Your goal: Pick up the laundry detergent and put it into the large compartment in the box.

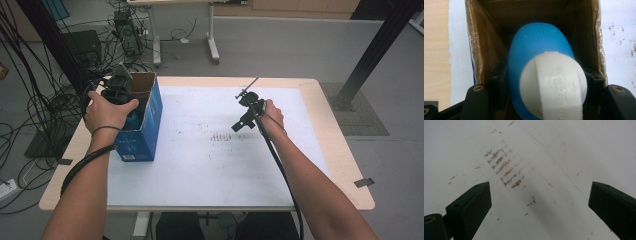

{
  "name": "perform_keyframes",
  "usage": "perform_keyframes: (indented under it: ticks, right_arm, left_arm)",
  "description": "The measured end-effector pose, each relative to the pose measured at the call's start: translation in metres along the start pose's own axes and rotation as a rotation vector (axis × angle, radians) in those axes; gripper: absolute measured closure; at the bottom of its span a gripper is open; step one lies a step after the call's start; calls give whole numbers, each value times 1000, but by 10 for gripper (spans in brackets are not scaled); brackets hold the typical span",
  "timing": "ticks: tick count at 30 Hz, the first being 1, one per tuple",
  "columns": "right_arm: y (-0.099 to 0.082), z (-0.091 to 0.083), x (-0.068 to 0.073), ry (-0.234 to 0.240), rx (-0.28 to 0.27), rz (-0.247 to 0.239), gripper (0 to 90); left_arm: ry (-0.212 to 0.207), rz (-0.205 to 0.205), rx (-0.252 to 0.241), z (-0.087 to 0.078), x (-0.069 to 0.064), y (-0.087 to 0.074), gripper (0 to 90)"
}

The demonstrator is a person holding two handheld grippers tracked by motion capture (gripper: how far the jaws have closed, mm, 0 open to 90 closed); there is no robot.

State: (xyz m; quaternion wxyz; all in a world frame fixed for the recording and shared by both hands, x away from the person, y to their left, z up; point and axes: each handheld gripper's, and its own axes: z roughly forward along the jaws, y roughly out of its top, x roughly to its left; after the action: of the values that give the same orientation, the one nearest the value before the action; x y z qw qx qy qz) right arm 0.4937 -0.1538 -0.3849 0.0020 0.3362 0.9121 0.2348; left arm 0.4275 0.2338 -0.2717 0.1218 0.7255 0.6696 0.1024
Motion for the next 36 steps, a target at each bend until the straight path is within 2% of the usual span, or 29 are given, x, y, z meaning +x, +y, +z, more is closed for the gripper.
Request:
perform_keyframes:
  ticks: [10,36]
  right_arm:
    - [0,-1,0,-2,-3,4,40]
    - [-2,-3,-1,-1,-7,8,41]
  left_arm:
    - [-5,-15,-11,0,1,-1,376]
    - [-6,-21,-6,0,3,-2,376]
